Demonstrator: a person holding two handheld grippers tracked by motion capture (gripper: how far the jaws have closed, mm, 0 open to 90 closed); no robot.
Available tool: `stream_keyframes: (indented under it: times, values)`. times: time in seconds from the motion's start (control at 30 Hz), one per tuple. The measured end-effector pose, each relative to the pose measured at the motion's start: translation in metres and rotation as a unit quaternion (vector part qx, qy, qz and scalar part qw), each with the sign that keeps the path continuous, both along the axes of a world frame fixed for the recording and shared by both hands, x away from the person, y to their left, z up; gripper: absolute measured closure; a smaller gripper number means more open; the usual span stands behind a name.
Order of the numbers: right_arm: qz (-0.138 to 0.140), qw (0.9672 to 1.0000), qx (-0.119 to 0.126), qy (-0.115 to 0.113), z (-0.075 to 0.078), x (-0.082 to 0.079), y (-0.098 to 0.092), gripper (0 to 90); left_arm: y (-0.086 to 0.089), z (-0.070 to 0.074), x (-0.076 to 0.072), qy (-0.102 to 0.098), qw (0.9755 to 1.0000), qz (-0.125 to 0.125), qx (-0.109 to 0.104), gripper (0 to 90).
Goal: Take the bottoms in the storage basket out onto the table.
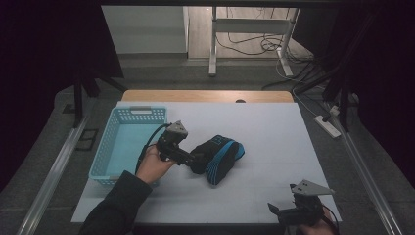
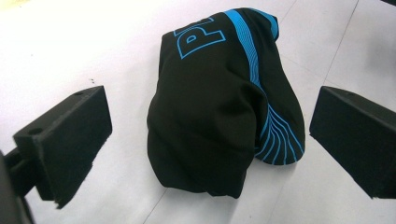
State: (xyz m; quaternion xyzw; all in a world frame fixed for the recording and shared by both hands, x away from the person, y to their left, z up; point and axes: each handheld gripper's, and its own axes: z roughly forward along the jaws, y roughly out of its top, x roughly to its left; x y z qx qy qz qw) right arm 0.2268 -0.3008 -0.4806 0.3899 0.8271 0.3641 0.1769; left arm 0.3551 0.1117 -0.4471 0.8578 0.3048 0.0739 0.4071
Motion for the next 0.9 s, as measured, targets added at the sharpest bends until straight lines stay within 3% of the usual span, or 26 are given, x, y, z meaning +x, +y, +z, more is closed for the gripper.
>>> stream_keyframes:
  times: [0.6, 0.9]
  values:
    - [0.001, 1.0000, 0.001, 0.000, 0.000, 0.000, 0.000, 0.0, 0.020, -0.001, -0.010, 0.005, 0.9999, 0.009, -0.012, 0.1]
    - [0.001, 1.0000, 0.003, -0.001, 0.000, 0.000, 0.000, 0.0, 0.030, -0.002, -0.016, -0.001, 0.9997, 0.020, -0.017, 0.1]
